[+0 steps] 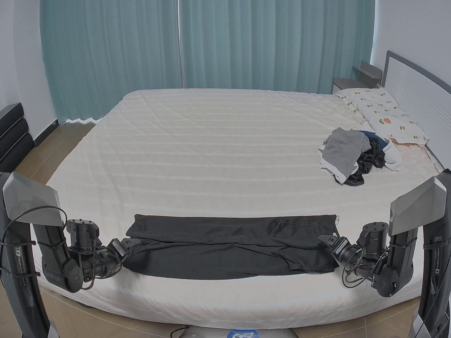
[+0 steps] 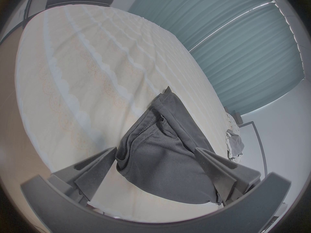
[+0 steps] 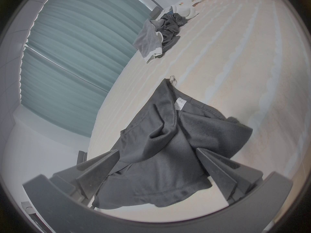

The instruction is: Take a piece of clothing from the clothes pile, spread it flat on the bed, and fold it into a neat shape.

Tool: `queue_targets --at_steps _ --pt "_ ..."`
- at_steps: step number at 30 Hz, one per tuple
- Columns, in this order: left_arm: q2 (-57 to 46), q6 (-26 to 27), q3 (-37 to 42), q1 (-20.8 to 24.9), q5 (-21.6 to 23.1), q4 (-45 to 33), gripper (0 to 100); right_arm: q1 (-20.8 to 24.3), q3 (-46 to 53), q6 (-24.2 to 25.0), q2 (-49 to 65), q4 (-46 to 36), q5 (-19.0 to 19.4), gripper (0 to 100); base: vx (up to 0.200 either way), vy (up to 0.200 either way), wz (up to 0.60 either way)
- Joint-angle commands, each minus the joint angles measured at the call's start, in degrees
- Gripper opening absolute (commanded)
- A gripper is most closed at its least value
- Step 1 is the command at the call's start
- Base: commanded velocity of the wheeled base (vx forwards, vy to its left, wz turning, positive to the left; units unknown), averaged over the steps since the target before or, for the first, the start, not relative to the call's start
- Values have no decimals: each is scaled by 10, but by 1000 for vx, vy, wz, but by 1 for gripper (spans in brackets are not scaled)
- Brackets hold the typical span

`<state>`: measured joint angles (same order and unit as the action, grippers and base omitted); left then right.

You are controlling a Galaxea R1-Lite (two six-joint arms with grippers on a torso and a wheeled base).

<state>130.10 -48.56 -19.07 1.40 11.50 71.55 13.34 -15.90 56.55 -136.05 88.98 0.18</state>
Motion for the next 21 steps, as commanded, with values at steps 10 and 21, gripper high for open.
queue_targets --at_steps 10,21 --pt "1 0 0 0 0 0 100 -13 -34 0 -39 6 -1 0 0 0 0" --pt "0 0 0 0 0 0 100 -28 -41 1 -41 6 -4 0 0 0 0"
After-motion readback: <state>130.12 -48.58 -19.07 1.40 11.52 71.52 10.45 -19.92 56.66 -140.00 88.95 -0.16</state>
